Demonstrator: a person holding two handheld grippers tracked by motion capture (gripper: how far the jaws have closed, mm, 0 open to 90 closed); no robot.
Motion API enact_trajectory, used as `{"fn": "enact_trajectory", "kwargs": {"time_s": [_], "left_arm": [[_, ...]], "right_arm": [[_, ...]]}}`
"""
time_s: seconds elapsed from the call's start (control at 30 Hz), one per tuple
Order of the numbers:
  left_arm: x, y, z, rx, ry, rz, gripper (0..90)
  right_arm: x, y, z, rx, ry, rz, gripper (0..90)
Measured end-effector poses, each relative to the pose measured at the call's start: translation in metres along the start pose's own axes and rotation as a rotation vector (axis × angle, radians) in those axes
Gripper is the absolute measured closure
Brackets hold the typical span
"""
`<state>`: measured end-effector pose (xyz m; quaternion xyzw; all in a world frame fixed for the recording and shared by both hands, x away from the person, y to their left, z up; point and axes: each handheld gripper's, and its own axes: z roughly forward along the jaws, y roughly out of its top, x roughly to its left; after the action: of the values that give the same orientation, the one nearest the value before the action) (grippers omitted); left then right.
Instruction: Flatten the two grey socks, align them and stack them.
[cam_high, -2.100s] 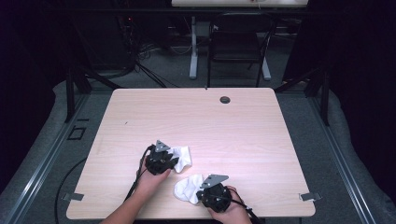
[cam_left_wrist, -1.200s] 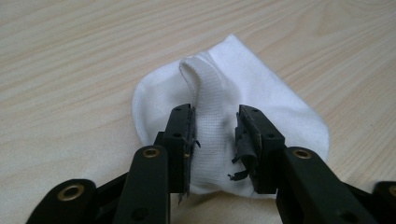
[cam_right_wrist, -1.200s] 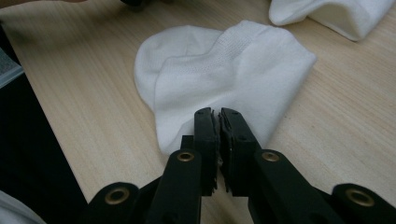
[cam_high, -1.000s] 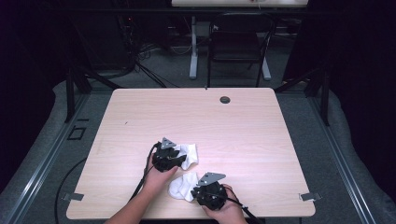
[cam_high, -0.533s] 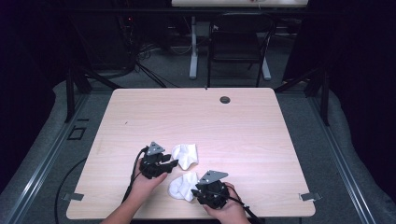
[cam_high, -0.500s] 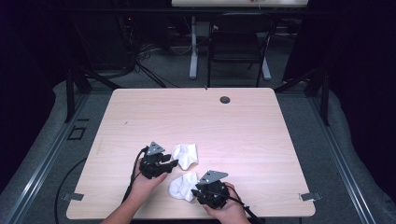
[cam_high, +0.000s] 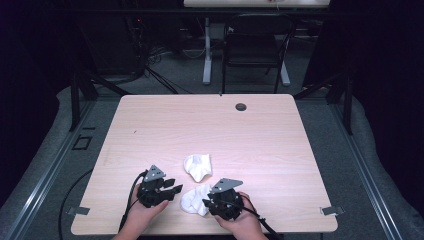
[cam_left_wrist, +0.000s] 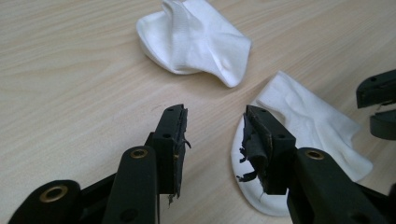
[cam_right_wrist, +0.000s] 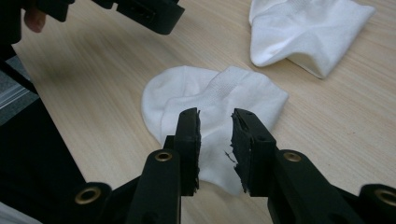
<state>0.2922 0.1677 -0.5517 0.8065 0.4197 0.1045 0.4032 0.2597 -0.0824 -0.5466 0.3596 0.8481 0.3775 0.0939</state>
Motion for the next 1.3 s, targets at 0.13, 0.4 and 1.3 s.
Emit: {"fn": "enact_trajectory", "kwargs": {"time_s": [0.13, 0.4, 1.3], "left_arm": [[-0.002, -0.002, -0.003, -0.006, -0.008, -0.010, 59.3], [-0.010, -0.011, -0.006, 0.004, -0.025, 0.005, 65.8], [-0.021, -0.018, 0.022, 0.113, -0.031, 0.092, 84.4]], "right_arm": [[0.002, -0.002, 0.001, -0.015, -0.011, 0.000, 71.9], [0.010, -0.005, 0.005, -0.036, 0.014, -0.023, 73.4], [0.018, -0.011, 0.036, 0.018, 0.046, -0.076, 73.3]]}}
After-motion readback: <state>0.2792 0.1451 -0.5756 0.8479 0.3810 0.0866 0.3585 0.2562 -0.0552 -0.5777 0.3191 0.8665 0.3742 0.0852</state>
